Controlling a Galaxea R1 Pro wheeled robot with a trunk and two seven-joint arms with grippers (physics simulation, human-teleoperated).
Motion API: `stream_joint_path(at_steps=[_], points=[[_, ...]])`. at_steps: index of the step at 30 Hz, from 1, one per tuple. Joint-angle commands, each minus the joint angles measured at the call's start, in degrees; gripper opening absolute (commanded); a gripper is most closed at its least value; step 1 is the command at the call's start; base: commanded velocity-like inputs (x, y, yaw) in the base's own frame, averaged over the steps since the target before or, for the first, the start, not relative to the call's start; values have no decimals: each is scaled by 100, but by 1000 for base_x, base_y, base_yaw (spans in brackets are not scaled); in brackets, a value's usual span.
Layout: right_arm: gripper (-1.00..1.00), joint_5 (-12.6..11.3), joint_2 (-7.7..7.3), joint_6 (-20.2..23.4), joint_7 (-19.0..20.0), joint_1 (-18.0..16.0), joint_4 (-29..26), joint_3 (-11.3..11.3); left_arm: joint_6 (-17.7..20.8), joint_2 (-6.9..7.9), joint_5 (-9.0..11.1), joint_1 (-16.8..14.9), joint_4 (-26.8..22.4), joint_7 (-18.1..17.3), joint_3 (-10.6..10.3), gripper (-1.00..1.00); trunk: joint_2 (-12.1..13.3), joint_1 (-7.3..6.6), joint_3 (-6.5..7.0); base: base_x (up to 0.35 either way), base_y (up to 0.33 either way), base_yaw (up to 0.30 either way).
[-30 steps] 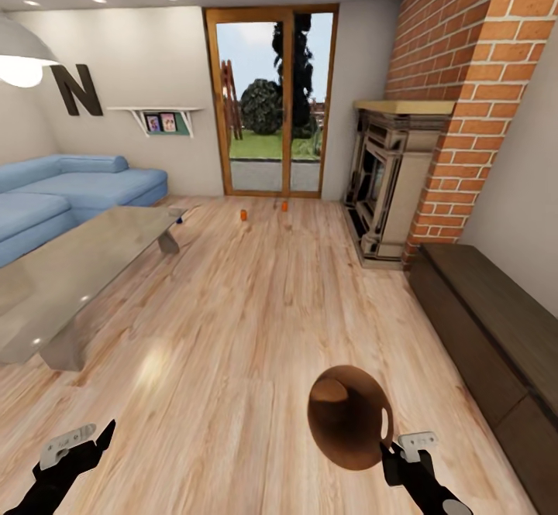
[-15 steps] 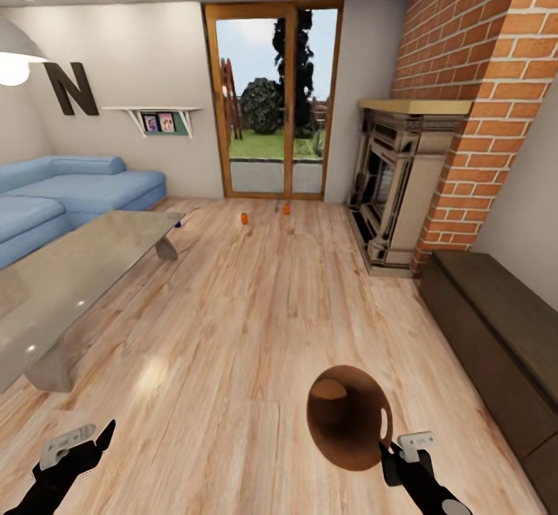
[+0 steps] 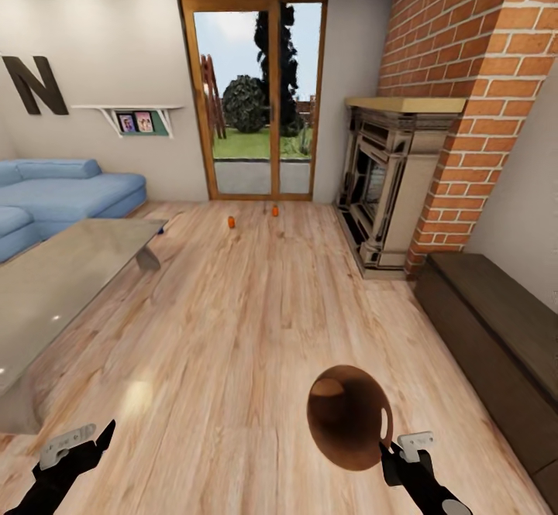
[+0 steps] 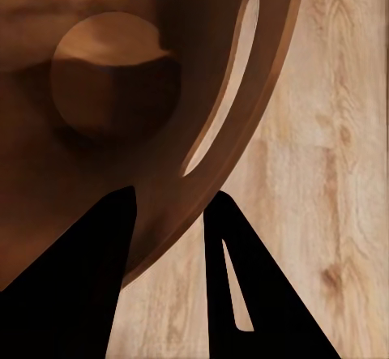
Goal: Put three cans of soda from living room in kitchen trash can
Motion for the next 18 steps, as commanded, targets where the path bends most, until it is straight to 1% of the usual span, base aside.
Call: stream_joint_path(at_steps=[1,18], points=[[-100,-15,0,-2,17,-3,-11,1,0,0,1,-1,0,0,2,100,0,0,-3,324,121,-209],[-100,-15,0,-2,17,-3,-11,5,0,0,7,-2,-1,0,2,100,0,0,-71,323,134,-209]])
